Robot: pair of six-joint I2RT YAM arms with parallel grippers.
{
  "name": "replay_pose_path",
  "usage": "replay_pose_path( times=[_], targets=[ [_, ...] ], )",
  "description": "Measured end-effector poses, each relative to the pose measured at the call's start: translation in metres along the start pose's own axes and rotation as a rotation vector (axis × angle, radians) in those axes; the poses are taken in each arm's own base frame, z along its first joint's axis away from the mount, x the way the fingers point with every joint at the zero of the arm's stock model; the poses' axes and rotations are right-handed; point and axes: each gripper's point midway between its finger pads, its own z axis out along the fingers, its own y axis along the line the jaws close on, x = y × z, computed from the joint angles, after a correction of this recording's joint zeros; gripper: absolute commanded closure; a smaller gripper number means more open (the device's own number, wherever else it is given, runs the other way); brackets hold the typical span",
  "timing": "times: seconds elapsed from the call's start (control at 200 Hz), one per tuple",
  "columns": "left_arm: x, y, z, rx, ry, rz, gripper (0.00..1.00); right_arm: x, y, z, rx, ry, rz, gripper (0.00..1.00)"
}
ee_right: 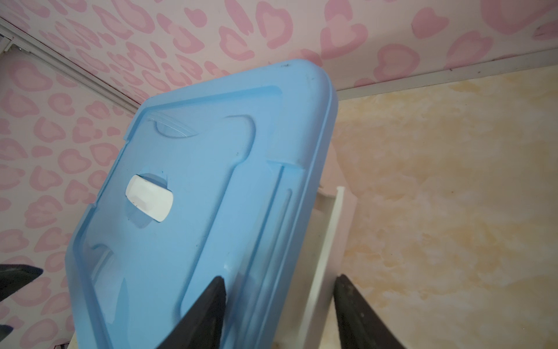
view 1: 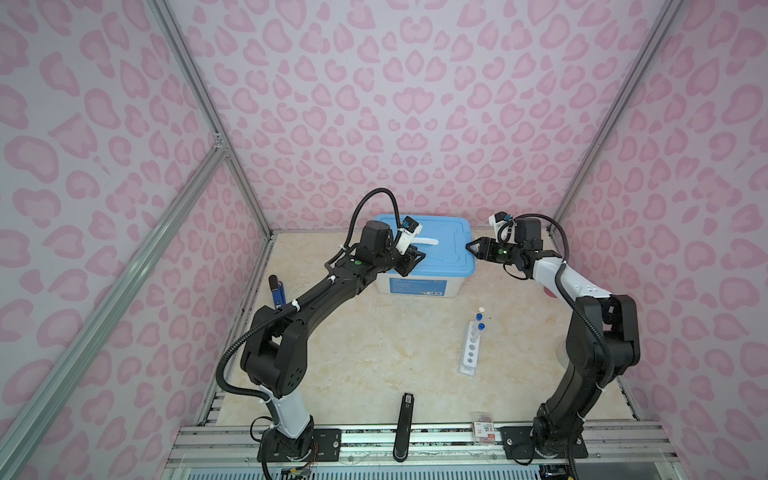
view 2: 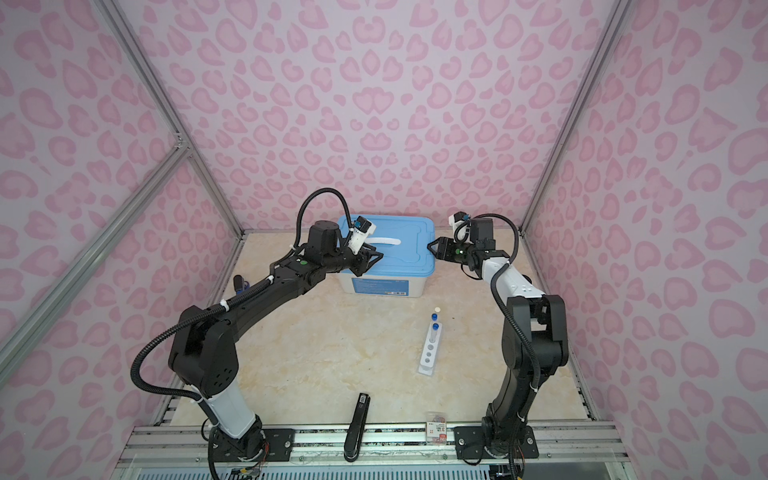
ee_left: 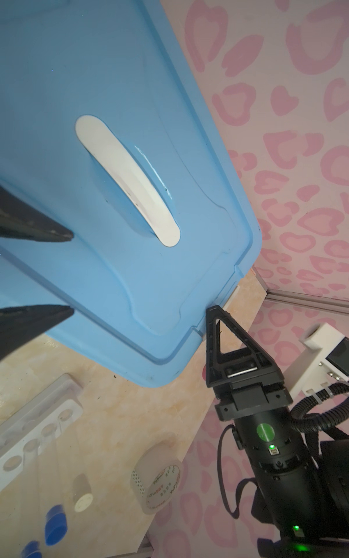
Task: Organize the chemistry lab equipment
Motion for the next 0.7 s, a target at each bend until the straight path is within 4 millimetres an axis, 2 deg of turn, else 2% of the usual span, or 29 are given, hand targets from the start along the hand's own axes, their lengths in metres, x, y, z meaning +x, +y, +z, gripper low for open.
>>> replay_pose_path(
  times=[0.32,0.395,0.42,0.56,0.7],
  targets=[
    [0.003,0.001,0.002,0.002,0.007,-0.004,0.63,-0.006,0.02,-0.003,0.095,0.022,-0.128,0.48],
    [0.003,0.001,0.002,0.002,0.007,-0.004,0.63,-0.003,0.019,-0.003,0.11,0.038,-0.136,0.48],
    [0.003,0.001,0.002,0.002,0.007,-0.004,0.67,-0.002,0.019,-0.003,0.115,0.041,-0.138,0.48],
    [0.003,0.001,0.002,0.001,0.007,-0.003,0.67,0.001,0.012,-0.005,0.157,0.065,-0.133,0.47],
    [0.003,0.001,0.002,0.002,0.007,-0.003,0.68,-0.01,0.013,-0.008,0.186,0.051,-0.16,0.48]
  ],
)
